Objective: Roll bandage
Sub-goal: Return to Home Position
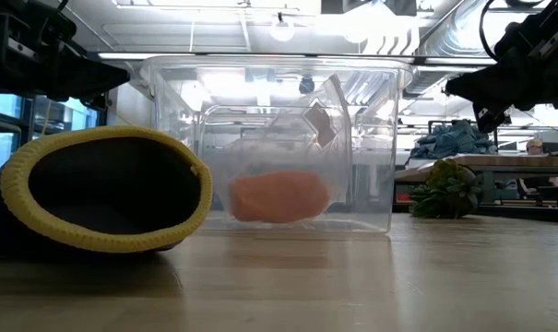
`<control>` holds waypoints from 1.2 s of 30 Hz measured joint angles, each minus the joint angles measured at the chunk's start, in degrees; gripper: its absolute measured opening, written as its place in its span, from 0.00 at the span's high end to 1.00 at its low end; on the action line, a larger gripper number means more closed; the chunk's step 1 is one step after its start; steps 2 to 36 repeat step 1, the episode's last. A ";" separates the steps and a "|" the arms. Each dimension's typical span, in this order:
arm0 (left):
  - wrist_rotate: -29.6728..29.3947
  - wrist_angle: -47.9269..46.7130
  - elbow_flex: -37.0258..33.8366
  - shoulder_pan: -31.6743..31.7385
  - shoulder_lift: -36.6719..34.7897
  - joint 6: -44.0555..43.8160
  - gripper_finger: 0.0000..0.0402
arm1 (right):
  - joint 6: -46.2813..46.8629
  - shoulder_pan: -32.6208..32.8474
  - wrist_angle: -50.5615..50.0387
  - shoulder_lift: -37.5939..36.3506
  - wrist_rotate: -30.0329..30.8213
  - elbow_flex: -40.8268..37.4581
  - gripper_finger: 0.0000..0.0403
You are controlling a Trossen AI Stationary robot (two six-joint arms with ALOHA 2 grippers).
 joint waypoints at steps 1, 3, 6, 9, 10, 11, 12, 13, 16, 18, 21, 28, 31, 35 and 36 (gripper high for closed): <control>0.00 -0.01 0.00 0.00 0.00 -0.03 1.00 | 0.00 0.00 0.00 0.02 0.00 0.00 1.00; 0.00 -0.01 0.00 0.00 0.00 -0.03 1.00 | 0.00 0.00 0.00 0.02 0.00 0.00 1.00; 0.00 -0.01 0.00 0.00 0.00 -0.03 1.00 | 0.00 0.00 0.00 0.02 0.00 0.00 1.00; 0.00 -0.01 0.00 0.00 0.00 -0.03 1.00 | 0.00 0.00 0.00 0.02 0.00 0.00 1.00; 0.00 -0.01 0.00 0.00 0.00 -0.03 1.00 | 0.00 0.00 0.00 0.02 0.00 0.00 1.00; 0.00 -0.01 0.00 0.00 0.00 -0.03 1.00 | 0.00 0.00 0.00 0.02 0.00 0.00 1.00; 0.00 -0.01 0.00 0.00 0.00 -0.03 1.00 | 0.00 0.00 0.00 0.02 0.00 0.00 1.00; 0.00 -0.01 0.00 0.00 0.00 -0.03 1.00 | 0.00 0.00 0.00 0.02 0.00 0.00 1.00; 0.00 -0.01 0.00 0.00 0.00 -0.03 1.00 | 0.00 0.00 0.00 0.02 0.00 0.00 1.00; 0.00 -0.01 0.00 0.00 0.00 -0.03 1.00 | 0.00 0.00 0.00 0.02 0.00 0.00 1.00; 0.00 -0.01 0.00 0.00 0.00 -0.03 1.00 | 0.00 0.00 0.00 0.02 0.00 0.00 1.00; 0.00 -0.01 0.00 0.00 0.00 -0.03 1.00 | 0.00 0.00 0.00 0.02 0.00 0.00 1.00; 0.00 -0.01 0.00 0.00 0.00 -0.03 1.00 | 0.00 0.00 0.00 0.02 0.00 0.00 1.00; 0.00 -0.01 0.00 0.00 0.00 -0.03 1.00 | 0.00 0.00 0.00 0.02 0.00 0.00 1.00; 0.00 -0.01 0.00 0.00 0.00 -0.03 1.00 | 0.00 0.00 0.00 0.02 0.00 0.00 1.00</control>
